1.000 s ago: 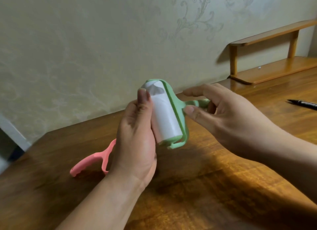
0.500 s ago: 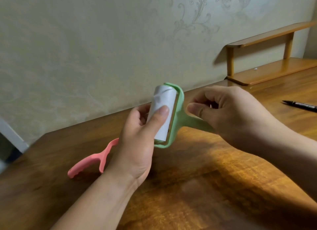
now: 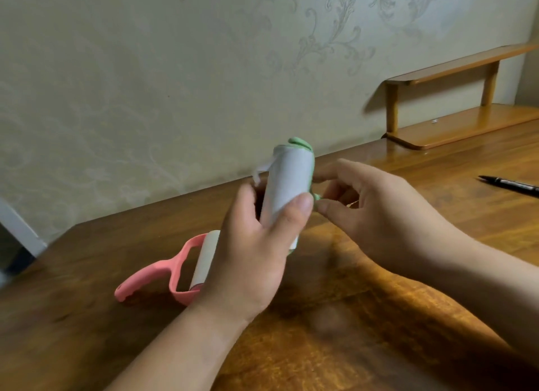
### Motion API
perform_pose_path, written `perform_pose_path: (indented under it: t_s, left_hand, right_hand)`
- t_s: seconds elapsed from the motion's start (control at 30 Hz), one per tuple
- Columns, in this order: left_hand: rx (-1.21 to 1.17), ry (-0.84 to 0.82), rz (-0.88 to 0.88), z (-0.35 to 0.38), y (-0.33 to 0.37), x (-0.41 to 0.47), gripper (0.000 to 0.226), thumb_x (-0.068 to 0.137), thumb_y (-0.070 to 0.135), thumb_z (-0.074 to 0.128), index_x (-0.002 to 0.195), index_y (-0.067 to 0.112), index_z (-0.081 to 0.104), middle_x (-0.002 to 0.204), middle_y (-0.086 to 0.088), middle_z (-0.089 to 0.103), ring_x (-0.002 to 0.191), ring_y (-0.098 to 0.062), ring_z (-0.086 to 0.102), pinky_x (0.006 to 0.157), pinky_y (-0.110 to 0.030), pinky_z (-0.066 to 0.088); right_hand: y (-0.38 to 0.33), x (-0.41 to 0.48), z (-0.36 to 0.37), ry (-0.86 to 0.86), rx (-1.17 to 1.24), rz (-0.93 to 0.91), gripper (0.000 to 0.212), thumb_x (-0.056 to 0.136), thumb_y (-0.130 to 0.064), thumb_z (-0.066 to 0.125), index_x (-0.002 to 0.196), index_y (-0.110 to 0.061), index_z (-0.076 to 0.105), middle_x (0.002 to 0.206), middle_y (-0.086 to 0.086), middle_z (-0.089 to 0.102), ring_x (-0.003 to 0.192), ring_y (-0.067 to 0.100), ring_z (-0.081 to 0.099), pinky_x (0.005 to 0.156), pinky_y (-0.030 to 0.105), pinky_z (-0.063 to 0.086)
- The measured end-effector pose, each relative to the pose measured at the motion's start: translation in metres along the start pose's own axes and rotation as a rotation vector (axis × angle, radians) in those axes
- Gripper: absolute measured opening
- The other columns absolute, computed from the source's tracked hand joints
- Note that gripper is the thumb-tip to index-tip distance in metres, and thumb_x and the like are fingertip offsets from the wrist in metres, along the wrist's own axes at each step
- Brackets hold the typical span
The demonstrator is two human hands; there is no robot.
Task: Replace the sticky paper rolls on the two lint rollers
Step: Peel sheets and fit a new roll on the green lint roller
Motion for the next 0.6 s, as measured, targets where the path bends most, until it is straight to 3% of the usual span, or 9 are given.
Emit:
perform_pose_path:
  t_s: [0.07,0.13,0.2,0.27,0.33,0.43,0.5,0.6]
  left_hand:
    - [0.241,0.079,0.153,-0.002,0.003,-0.001,0.056,0.090,0.058,0.081,0.134,0.036,0.056,0.130,0.006,0.066,0.119,-0.008,0.067,0.092,-0.024,0.061]
    - [0.430,0.189,0.358,-0.001,0.008,-0.005,0.047,0.091,0.041,0.084,0.125,0.034,0.051,0.125,0.007,0.057,0.114,-0.002,0.059,0.088,-0.007,0.050]
    - [0.540,0.242,0.481,0.002,0.010,-0.008,0.051,0.091,0.031,0.084,0.127,0.032,0.048,0.124,0.007,0.047,0.112,-0.004,0.054,0.090,-0.005,0.046]
    - [0.601,0.241,0.522,0.003,0.010,-0.010,0.059,0.091,0.022,0.087,0.132,0.033,0.046,0.126,0.008,0.041,0.116,-0.009,0.052,0.093,-0.013,0.049]
    - [0.643,0.233,0.542,0.003,0.010,-0.010,0.065,0.090,0.017,0.087,0.134,0.035,0.043,0.128,0.007,0.039,0.122,-0.017,0.053,0.095,-0.025,0.054]
    - [0.646,0.252,0.549,0.004,0.011,-0.010,0.062,0.088,0.025,0.083,0.135,0.032,0.044,0.130,0.007,0.040,0.123,-0.019,0.053,0.094,-0.022,0.055]
    - [0.577,0.273,0.517,0.003,0.012,-0.008,0.057,0.090,0.030,0.085,0.132,0.030,0.047,0.128,0.007,0.045,0.119,-0.013,0.055,0.092,-0.014,0.054]
    - [0.406,0.231,0.399,0.000,0.010,-0.006,0.053,0.093,0.032,0.087,0.127,0.031,0.046,0.127,0.008,0.053,0.117,-0.008,0.061,0.089,-0.009,0.053]
  right_hand:
    - [-0.003,0.001,-0.003,0.033,0.229,0.091,0.004,0.104,-0.032,0.065,0.104,-0.030,0.069,0.088,-0.005,0.075,0.084,0.005,0.072,0.070,0.024,0.060]
    - [-0.010,0.001,-0.006,-0.017,0.659,0.197,0.029,0.108,-0.036,0.054,0.094,-0.016,0.070,0.089,0.007,0.080,0.084,0.023,0.078,0.073,0.041,0.063]
    - [-0.018,-0.001,-0.008,-0.089,0.853,0.247,0.050,0.102,-0.058,0.051,0.085,-0.016,0.072,0.093,0.018,0.079,0.089,0.035,0.077,0.074,0.046,0.062]
    - [-0.019,-0.004,-0.009,-0.129,0.766,0.246,0.066,0.089,-0.078,0.055,0.085,-0.016,0.076,0.099,0.018,0.078,0.095,0.033,0.076,0.076,0.043,0.062]
    - [-0.020,-0.004,-0.008,-0.130,0.704,0.250,0.074,0.082,-0.081,0.064,0.100,-0.012,0.082,0.107,0.015,0.079,0.099,0.028,0.074,0.076,0.037,0.061]
    - [-0.023,-0.002,-0.009,-0.143,0.825,0.228,0.054,0.083,-0.063,0.081,0.092,-0.010,0.082,0.102,0.013,0.083,0.092,0.023,0.072,0.074,0.035,0.057]
    - [-0.024,-0.002,-0.009,-0.171,0.869,0.204,0.033,0.080,-0.048,0.079,0.083,-0.015,0.078,0.095,0.009,0.083,0.087,0.018,0.070,0.076,0.034,0.054]
    - [-0.026,-0.003,-0.008,-0.190,0.896,0.179,0.024,0.084,-0.041,0.078,0.084,-0.017,0.077,0.094,0.010,0.082,0.089,0.019,0.070,0.083,0.038,0.052]
Point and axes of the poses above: each hand's wrist, its own x-axis towards the middle knuckle, its own z-axis out of the palm, y = z × x, the point moved 2 cm from there along x, towards the middle knuckle
